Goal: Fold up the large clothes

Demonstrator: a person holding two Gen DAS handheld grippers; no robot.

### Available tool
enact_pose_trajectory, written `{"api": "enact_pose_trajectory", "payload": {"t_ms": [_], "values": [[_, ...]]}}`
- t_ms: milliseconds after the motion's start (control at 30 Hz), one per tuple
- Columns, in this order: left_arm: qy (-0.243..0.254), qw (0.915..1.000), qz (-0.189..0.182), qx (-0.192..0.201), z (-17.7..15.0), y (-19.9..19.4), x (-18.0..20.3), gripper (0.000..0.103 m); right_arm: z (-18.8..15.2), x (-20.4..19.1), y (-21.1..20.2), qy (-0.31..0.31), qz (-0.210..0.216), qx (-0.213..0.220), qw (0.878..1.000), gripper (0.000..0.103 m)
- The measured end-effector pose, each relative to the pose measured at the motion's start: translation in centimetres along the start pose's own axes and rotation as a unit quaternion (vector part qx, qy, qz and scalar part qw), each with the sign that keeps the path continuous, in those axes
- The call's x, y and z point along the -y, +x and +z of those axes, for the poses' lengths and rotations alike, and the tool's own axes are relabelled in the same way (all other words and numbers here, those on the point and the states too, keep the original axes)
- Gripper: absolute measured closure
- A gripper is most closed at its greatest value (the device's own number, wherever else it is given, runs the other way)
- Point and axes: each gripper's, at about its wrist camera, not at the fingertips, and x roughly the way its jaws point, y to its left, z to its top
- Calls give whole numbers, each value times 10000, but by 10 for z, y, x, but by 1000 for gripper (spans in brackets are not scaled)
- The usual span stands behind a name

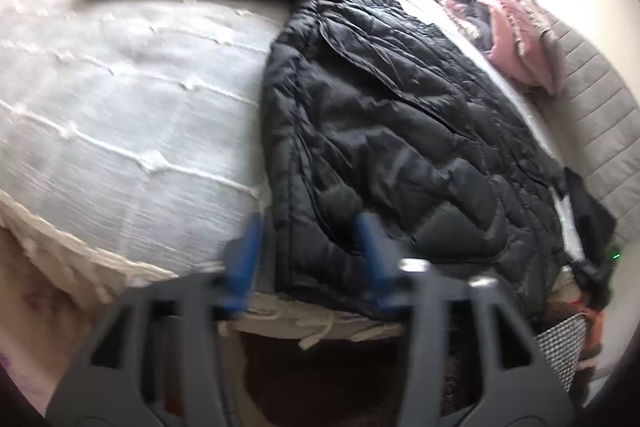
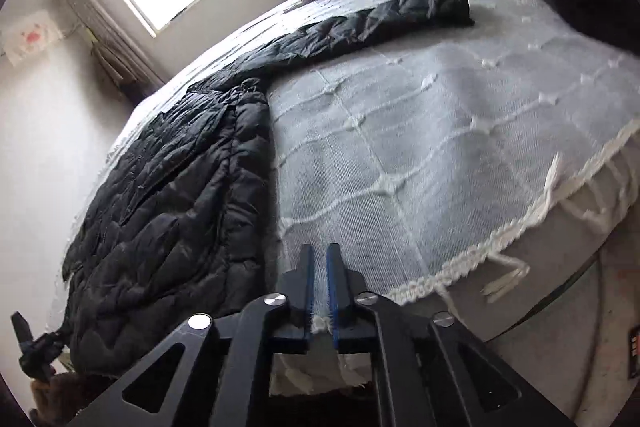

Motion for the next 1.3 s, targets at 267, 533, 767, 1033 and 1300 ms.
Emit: {"api": "enact_pose_trajectory", "payload": {"t_ms": [267,533,767,1033,1300], "values": [[-391,9990,-60,187,46,-18,-7,10,47,-67,-12,-314,447,200,9983,13],[-1072,9937,271,165,107,-14,-27,1,100,-160,5,-741,617,114,9953,13],[-1402,9898,256,2,144,4,-42,1,122,-197,51,-635,793,-12,9948,12],[-1468,9891,81,-7,176,40,-69,1,119,-208,119,-636,888,-564,9924,12],[-2086,9760,604,163,206,82,-122,1,101,-247,150,-1369,628,-666,9863,12]]}}
